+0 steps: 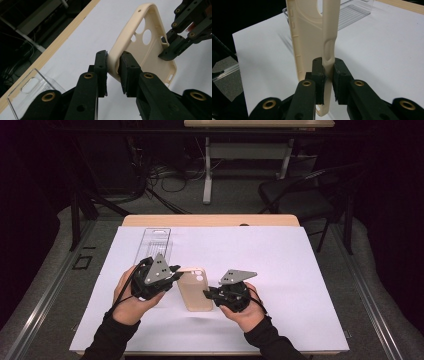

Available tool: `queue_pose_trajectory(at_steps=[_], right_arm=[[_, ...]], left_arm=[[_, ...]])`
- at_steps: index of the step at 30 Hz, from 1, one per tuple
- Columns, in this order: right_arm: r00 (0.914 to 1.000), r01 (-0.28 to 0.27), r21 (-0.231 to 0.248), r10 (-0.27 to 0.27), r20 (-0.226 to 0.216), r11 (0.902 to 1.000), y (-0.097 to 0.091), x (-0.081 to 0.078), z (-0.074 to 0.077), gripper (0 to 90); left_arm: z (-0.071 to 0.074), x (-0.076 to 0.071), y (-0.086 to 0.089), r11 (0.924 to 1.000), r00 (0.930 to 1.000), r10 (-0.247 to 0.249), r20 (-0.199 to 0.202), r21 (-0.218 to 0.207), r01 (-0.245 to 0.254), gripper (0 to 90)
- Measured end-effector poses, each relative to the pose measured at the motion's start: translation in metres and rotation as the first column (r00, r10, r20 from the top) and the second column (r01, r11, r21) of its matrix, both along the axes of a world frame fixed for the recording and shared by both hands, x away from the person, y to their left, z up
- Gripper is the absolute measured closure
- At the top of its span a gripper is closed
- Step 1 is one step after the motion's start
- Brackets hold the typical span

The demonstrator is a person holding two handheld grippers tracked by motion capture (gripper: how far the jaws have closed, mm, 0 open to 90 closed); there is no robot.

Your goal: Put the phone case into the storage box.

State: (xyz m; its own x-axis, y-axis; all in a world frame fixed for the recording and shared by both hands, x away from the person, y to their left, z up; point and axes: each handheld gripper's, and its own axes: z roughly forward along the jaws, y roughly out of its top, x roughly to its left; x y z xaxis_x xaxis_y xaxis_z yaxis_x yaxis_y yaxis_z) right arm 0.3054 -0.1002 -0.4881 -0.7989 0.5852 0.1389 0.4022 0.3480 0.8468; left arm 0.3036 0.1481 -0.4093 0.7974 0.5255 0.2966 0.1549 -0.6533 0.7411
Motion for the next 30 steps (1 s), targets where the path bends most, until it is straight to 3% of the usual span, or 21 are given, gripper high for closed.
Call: queue_pose_trajectory(at_steps=[10,30], right_arm=[[1.0000,-0.005,-0.001,0.005,-0.001,1.0000,0.0007,-0.0003,0.0001,81.2],[1.0000,-0.007,-0.007,0.007,-0.004,1.0000,0.0009,0.0002,-0.0010,81.2]], left_arm=[[0.0005,0.0034,0.0052,0.9996,0.9996,-0.010,-0.028,-0.026,0.010,77.4],[-0.0003,0.0036,0.0058,0.9998,0.9993,-0.009,-0.038,-0.018,0.009,79.0]])
